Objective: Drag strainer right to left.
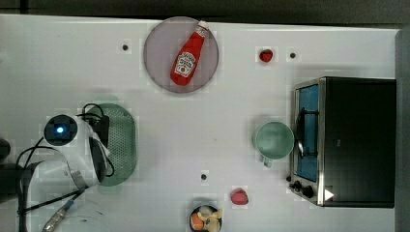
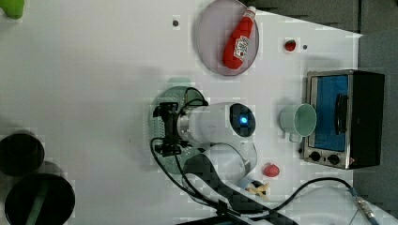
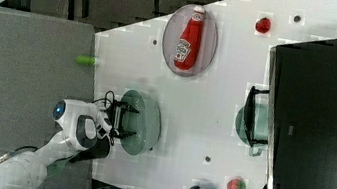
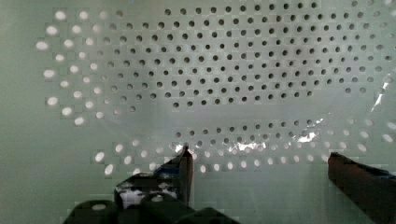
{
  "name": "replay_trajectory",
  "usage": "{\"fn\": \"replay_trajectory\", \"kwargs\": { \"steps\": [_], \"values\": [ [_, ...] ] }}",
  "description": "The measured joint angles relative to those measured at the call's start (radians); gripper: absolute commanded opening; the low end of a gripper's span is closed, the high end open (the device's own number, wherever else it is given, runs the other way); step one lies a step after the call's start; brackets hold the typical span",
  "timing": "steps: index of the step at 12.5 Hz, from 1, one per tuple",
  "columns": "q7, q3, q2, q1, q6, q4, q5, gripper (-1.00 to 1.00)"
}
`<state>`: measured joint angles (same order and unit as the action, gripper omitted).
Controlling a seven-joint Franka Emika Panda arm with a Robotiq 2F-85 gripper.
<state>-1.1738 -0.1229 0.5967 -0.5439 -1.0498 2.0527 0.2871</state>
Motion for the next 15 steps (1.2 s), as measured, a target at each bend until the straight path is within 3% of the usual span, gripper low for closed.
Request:
{"fn": "replay_trajectory", "kwargs": {
  "steps": [6, 9, 12, 15],
  "values": [
    [-0.021, -0.008, 0.033, -0.024, 0.002, -0.078, 0.02, 1.0],
    [-0.032, -0.009, 0.072, -0.037, -0.006, -0.149, -0.022, 1.0],
    [-0.02, -0.003, 0.064, -0.056, 0.035, -0.143, -0.004, 1.0],
    [0.109, 0.051, -0.047, -0.081, 0.231, -0.051, -0.124, 1.0]
  ]
}}
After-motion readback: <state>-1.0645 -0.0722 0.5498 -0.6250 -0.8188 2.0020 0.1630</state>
